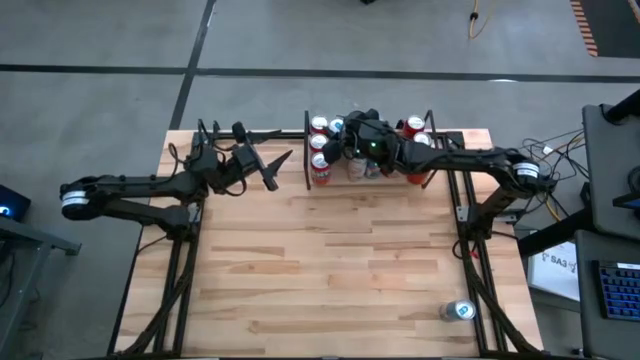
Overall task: Place canned beverage on shelf
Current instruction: Put the blue soda can on the shelf
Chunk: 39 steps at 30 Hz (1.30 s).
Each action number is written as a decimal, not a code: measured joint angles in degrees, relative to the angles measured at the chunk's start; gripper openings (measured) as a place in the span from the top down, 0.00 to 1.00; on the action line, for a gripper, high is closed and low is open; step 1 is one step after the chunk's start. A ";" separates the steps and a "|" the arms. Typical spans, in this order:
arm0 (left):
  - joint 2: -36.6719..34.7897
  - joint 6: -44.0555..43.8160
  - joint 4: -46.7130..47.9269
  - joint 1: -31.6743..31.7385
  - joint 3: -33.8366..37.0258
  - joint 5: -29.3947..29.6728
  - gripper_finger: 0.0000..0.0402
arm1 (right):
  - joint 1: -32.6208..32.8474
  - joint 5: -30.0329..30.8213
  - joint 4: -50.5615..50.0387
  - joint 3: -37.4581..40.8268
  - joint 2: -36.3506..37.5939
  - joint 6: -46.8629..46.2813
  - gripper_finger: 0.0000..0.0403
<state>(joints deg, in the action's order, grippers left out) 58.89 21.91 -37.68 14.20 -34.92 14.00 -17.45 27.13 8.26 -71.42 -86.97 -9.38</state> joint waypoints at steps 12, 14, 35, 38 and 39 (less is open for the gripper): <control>-0.61 0.26 1.76 1.91 0.02 0.41 0.37 | -0.48 0.07 -0.17 0.00 -1.79 -0.22 0.45; -0.59 0.26 1.83 2.12 0.02 0.42 0.37 | -0.48 0.12 -0.06 0.00 -2.13 -0.18 0.45; -0.59 0.92 2.24 2.21 0.00 0.61 0.37 | -0.44 3.13 0.06 -0.02 -7.02 -0.29 0.45; -0.59 0.94 2.24 2.21 0.00 0.61 0.37 | -0.44 3.56 0.17 -0.02 -7.44 -0.29 0.45; -0.59 0.94 2.24 2.21 0.00 0.61 0.37 | -0.44 3.60 0.18 -0.02 -7.46 -0.40 0.45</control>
<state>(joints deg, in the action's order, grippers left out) 58.30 22.85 -35.44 16.40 -34.92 14.61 -17.89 30.73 8.45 -71.44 -94.43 -9.78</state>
